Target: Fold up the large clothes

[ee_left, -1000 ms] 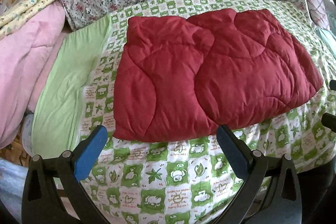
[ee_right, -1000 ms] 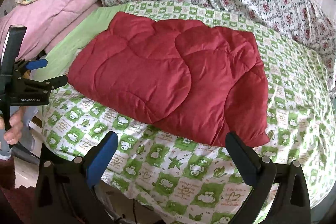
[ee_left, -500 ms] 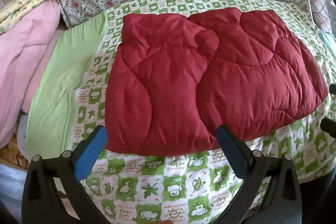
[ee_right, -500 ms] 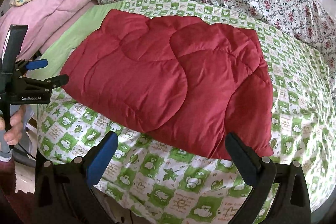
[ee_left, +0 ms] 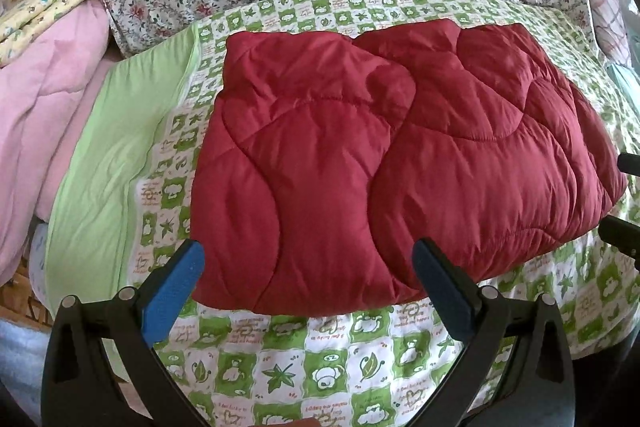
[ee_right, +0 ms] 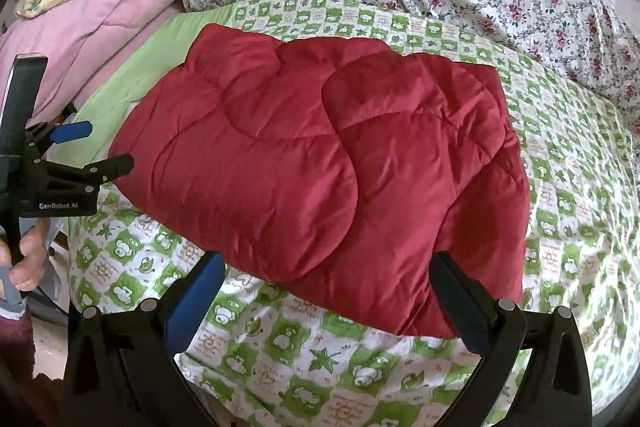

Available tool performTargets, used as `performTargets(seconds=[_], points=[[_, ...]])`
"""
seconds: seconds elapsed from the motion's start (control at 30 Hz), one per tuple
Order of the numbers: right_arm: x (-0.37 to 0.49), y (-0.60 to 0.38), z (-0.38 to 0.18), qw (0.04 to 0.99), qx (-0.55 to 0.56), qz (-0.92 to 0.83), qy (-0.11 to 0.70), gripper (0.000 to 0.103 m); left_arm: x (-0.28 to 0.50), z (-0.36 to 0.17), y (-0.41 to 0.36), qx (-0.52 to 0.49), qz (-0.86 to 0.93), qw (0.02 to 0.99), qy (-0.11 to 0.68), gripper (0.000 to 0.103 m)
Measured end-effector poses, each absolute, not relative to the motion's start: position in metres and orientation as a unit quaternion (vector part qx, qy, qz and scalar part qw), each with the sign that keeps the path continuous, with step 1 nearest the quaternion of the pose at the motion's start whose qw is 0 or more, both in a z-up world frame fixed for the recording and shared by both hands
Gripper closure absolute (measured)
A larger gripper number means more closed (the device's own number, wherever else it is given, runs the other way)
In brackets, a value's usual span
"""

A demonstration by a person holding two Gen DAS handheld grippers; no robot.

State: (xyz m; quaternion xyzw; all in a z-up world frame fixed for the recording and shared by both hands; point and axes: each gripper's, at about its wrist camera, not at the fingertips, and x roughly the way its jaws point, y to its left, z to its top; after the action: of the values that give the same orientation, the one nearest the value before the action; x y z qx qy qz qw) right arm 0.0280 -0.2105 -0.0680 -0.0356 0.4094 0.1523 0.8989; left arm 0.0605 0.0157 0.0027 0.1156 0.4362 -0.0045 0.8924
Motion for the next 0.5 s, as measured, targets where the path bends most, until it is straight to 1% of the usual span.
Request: performTargets(seconds=[0.5], points=[[0.045,-0.204,-0.074,0.897,-0.025,0.153,0.414,0.000,0.071,0.001,0.011,0.108,-0.015,0.893,0.438,0.000]])
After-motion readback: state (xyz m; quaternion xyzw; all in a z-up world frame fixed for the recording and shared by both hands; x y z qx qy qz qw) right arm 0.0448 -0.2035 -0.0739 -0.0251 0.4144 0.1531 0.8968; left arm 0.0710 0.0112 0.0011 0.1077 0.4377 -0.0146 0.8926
